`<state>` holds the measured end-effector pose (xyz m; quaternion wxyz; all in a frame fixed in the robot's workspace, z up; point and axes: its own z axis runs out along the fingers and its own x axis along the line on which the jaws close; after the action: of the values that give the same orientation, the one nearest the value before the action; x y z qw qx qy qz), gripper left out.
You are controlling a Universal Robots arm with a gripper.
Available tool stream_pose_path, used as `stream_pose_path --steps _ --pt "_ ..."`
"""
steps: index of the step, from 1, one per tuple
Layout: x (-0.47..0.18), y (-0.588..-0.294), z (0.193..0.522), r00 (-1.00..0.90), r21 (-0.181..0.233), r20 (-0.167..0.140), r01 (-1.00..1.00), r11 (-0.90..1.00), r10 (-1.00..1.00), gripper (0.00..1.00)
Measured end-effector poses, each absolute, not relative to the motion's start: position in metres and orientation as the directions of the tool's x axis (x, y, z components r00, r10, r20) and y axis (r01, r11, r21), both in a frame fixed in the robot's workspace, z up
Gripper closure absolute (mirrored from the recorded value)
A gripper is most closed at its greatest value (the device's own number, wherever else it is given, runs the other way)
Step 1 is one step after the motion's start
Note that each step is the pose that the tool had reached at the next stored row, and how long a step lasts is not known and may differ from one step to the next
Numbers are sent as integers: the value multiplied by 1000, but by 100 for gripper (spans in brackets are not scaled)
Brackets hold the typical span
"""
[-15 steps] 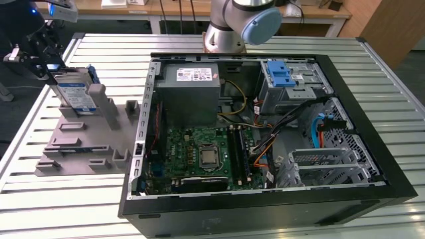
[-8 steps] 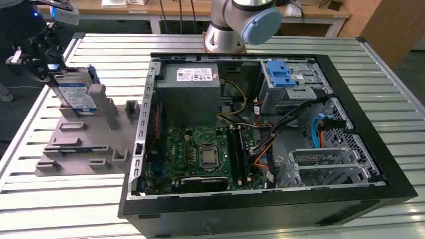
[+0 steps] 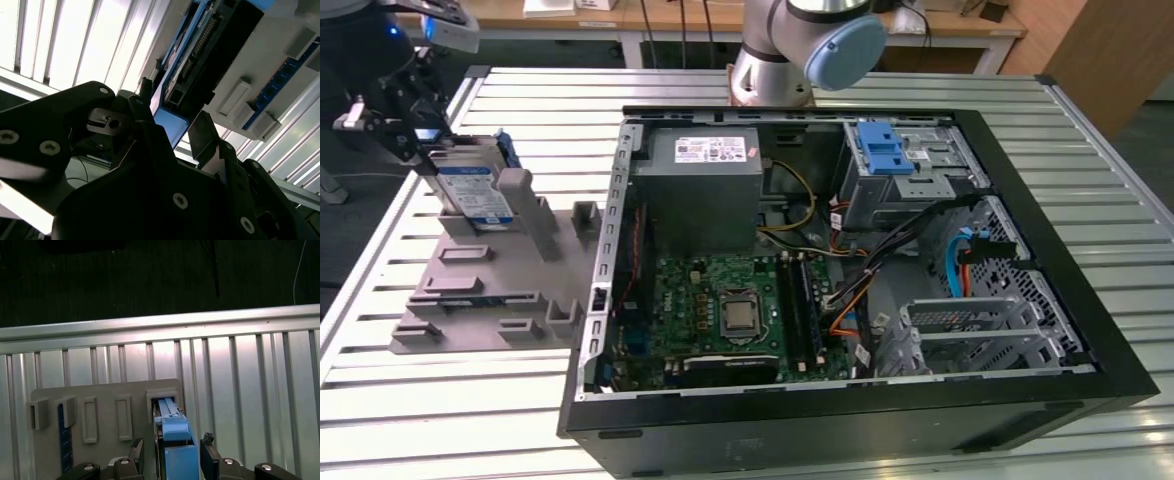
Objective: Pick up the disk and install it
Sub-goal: 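Pick up the disk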
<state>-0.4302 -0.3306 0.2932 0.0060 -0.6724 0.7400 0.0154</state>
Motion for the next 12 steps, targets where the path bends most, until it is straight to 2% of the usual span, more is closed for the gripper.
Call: stream_pose_path --steps 12 --pt "-431 -330 286 -33 24 -30 -999 32 -999 44"
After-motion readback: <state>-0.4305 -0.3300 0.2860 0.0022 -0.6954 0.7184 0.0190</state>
